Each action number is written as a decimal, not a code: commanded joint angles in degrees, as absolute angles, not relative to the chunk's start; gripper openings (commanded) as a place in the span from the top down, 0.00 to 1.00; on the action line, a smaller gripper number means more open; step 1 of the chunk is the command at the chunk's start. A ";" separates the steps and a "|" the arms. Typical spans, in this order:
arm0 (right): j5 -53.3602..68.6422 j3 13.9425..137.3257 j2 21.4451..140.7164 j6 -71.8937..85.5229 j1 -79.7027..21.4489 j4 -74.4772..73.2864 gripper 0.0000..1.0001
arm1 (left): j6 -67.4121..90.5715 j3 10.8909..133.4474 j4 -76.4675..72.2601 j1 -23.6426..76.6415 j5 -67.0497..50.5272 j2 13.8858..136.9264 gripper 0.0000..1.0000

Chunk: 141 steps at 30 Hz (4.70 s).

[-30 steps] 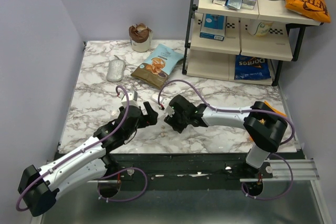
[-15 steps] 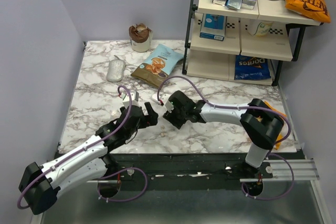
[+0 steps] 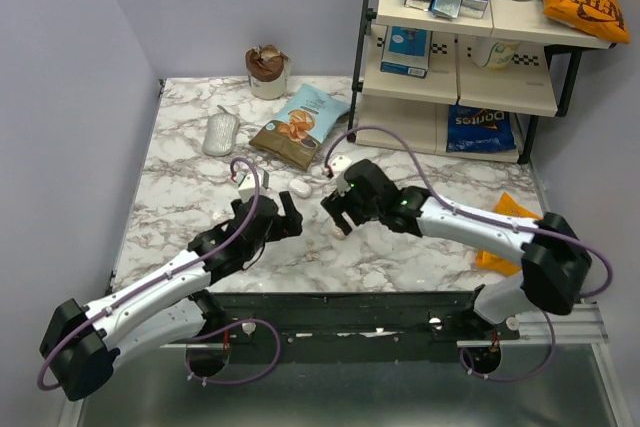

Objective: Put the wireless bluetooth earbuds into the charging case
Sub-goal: Adjust the charging case at the center of the board, then pick up the charging case at the center of the board.

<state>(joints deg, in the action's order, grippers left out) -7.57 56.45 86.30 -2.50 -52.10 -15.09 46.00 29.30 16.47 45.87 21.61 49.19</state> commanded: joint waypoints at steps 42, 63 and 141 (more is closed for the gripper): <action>-10.55 45.79 45.70 22.15 -47.64 -29.35 0.14 | 21.17 64.69 21.97 50.01 2.28 103.97 0.38; -13.27 43.69 39.47 30.49 -47.64 -29.00 0.14 | 62.81 75.05 23.46 49.22 19.60 110.47 0.94; 0.88 39.03 17.32 24.34 -47.64 -30.32 0.17 | -33.66 84.28 22.23 39.64 -19.43 116.63 0.02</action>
<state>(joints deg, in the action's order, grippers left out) -0.30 40.40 17.58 24.99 -47.35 -29.45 -30.06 82.06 22.70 39.11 -18.26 114.69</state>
